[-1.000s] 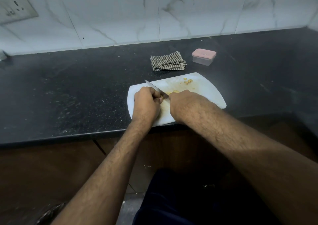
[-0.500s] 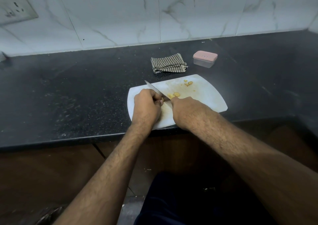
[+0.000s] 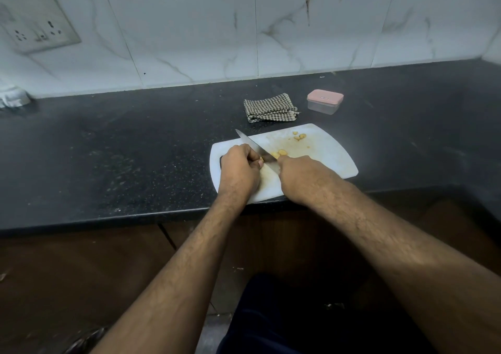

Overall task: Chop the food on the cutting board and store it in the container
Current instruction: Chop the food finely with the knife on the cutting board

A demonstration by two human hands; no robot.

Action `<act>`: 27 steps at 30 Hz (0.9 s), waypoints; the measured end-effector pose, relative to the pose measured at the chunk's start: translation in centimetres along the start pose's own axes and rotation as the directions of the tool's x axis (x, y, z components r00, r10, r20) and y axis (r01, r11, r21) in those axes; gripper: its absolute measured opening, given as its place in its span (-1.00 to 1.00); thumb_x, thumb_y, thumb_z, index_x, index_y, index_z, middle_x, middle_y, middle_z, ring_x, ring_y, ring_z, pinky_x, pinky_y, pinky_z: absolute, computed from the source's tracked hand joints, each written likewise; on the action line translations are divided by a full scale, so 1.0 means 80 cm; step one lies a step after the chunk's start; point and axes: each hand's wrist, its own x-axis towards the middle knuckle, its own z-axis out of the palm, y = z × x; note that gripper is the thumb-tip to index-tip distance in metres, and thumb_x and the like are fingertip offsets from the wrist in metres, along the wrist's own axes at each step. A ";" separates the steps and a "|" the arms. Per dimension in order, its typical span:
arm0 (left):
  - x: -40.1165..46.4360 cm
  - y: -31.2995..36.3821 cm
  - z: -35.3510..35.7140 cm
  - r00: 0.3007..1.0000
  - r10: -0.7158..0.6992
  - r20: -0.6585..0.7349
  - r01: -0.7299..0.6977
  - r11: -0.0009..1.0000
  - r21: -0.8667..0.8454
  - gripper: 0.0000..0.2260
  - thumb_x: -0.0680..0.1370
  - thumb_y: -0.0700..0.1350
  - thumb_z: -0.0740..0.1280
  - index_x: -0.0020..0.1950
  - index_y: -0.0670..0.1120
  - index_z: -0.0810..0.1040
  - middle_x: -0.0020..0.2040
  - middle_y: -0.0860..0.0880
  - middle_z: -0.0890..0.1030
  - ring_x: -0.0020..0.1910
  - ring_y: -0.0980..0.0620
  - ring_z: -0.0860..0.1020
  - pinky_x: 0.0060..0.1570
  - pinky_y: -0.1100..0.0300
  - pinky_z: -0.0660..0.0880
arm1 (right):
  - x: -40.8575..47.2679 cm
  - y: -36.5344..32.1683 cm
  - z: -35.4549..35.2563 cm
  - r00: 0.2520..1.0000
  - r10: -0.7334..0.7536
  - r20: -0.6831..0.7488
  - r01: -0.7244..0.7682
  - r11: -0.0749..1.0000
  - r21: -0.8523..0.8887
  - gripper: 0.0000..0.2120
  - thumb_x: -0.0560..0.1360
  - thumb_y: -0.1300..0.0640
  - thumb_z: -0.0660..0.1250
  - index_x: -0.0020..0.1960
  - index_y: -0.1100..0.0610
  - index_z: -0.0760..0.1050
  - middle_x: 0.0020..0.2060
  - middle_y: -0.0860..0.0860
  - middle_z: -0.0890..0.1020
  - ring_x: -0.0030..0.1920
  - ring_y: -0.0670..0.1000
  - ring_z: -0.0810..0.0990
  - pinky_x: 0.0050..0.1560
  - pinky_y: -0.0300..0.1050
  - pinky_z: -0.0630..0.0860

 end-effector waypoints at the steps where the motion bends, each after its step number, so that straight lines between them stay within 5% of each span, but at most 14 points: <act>1: 0.000 0.001 -0.001 1.000 -0.009 0.003 0.009 1.000 -0.003 -0.80 0.58 -0.24 0.41 -0.21 -0.03 0.55 -0.18 0.05 0.67 -0.19 0.17 0.57 -0.20 0.38 0.47 | -0.001 0.002 0.000 1.000 0.002 -0.001 -0.002 1.000 0.004 -0.61 0.65 0.15 0.15 0.47 0.02 0.30 0.03 0.10 0.47 0.01 0.09 0.48 0.01 0.02 0.52; 4: -0.001 0.001 -0.001 1.000 -0.013 0.005 0.013 1.000 0.008 -0.83 0.59 -0.23 0.41 -0.18 -0.04 0.57 -0.23 0.08 0.60 -0.26 0.19 0.51 -0.34 0.48 0.36 | -0.006 0.006 -0.004 1.000 0.012 0.022 -0.012 1.000 -0.001 -0.64 0.66 0.12 0.15 0.45 0.04 0.32 -0.01 0.07 0.44 -0.01 0.07 0.47 -0.05 -0.03 0.48; 13: -0.001 0.000 -0.003 1.000 0.001 -0.004 -0.001 1.000 0.025 -0.87 0.60 -0.24 0.40 -0.13 -0.06 0.62 -0.09 0.04 0.66 -0.15 0.19 0.56 -0.33 0.55 0.39 | -0.015 0.004 -0.011 1.000 0.020 -0.013 -0.019 1.000 0.023 -0.67 0.67 0.10 0.15 0.43 0.07 0.34 -0.02 0.07 0.43 -0.01 0.08 0.45 -0.06 -0.01 0.46; 21: -0.004 0.005 -0.002 1.000 -0.009 0.002 0.009 0.999 0.034 -0.85 0.60 -0.26 0.39 -0.14 -0.06 0.61 -0.06 0.01 0.67 -0.05 0.10 0.59 -0.12 0.36 0.44 | -0.025 0.000 -0.014 1.000 0.020 0.001 -0.020 1.000 -0.007 -0.61 0.66 0.10 0.21 0.47 0.06 0.30 0.14 0.11 0.52 0.11 0.10 0.52 0.12 0.06 0.56; 27: -0.002 0.004 -0.002 1.000 0.000 -0.003 0.000 0.999 0.039 -0.85 0.59 -0.28 0.38 -0.15 -0.10 0.63 -0.07 -0.03 0.68 -0.03 0.05 0.61 0.01 0.19 0.55 | -0.027 -0.001 -0.015 1.000 0.016 0.016 -0.016 1.000 -0.002 -0.60 0.66 0.14 0.18 0.49 0.04 0.29 0.13 0.11 0.50 0.04 0.08 0.47 0.01 0.01 0.50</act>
